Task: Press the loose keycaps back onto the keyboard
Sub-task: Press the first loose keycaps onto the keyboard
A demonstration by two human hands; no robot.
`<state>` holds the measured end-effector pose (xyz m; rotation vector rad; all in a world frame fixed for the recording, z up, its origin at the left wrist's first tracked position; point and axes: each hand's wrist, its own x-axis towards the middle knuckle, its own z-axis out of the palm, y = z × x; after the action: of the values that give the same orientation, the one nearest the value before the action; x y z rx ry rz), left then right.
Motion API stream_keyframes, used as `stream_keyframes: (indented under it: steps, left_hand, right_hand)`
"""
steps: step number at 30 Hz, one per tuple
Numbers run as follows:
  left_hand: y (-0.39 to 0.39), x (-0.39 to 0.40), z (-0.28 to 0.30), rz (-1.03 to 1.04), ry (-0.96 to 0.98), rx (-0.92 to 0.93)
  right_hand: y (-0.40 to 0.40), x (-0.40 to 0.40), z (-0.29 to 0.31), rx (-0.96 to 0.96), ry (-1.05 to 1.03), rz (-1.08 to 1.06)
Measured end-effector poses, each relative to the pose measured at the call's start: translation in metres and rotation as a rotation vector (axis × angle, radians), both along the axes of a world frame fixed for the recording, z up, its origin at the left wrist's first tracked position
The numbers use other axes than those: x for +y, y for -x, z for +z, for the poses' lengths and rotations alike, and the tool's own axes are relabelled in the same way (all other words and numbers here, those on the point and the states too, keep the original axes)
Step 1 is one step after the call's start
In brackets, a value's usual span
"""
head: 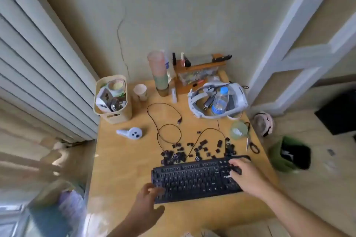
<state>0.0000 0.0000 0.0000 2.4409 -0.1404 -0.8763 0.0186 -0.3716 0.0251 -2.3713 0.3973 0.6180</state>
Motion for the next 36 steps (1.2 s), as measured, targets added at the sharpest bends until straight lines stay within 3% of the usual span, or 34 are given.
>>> stream_keyframes:
  steps: [2,4,7,10,23,30,36]
  left_hand:
    - [-0.008,-0.006,-0.029,-0.064,-0.084,-0.134]
    - [-0.015,-0.014,-0.049,-0.159,-0.162,-0.302]
    - [-0.023,-0.025,-0.080,-0.293,-0.208,-0.443]
    - [-0.031,-0.028,-0.108,-0.319,-0.214,-0.564]
    - [-0.015,-0.017,-0.169,-0.239,-0.044,-0.824]
    - [-0.009,-0.018,-0.178,-0.222,-0.157,-0.932]
    - [-0.004,-0.020,-0.173,-0.186,-0.141,-0.924]
  right_hand:
    - [-0.005,-0.016,-0.023,-0.097,0.173,0.098]
    - [-0.004,-0.033,-0.050,-0.078,0.309,0.192]
    - [0.003,-0.047,-0.093,-0.017,0.419,0.411]
    - [0.005,-0.055,-0.128,-0.101,0.509,0.510]
    - [0.020,-0.058,-0.193,-0.658,0.566,0.458]
    - [0.026,-0.052,-0.193,-0.586,0.618,0.376]
    - [0.042,-0.045,-0.180,-0.663,0.534,0.330]
